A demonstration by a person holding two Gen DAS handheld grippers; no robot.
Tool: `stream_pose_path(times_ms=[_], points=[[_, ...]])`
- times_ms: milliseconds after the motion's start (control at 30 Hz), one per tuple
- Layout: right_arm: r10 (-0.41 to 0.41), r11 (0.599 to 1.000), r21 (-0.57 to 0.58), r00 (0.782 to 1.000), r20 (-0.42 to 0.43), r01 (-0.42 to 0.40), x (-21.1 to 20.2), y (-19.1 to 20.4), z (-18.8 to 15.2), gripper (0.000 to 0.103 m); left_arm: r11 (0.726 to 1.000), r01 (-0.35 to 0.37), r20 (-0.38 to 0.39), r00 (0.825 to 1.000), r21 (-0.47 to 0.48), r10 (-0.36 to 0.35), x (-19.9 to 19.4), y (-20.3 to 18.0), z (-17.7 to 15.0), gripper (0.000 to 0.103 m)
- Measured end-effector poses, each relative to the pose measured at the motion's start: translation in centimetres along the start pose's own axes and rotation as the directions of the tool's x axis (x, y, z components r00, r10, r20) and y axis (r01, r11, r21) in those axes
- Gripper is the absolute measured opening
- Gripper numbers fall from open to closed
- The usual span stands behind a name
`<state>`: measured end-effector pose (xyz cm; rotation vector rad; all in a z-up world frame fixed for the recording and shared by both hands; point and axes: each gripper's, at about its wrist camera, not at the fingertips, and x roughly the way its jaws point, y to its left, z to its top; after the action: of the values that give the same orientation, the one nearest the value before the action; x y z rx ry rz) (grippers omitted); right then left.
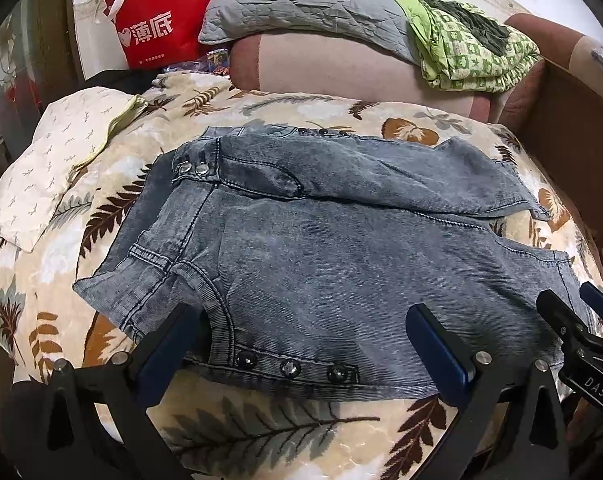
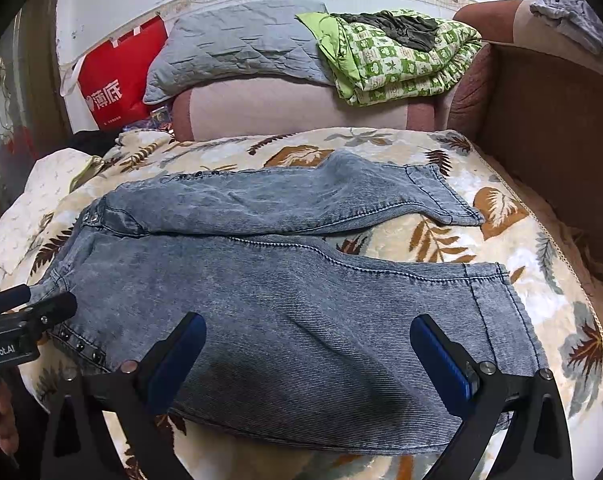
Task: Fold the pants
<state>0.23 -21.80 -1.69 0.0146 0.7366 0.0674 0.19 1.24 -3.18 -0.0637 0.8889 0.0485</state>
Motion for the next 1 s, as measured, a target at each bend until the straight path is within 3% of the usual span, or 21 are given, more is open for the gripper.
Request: stream_pose_path(times_ms=[1000], points=[[0.007,1.0,-0.001,0.999,-0.032,-0.007,0.8,0.1,-0.4,0.103,0.999,0.006,-0.024,1.0,-0.05,-0.007,0.4,1.6,-0.2,0.103]])
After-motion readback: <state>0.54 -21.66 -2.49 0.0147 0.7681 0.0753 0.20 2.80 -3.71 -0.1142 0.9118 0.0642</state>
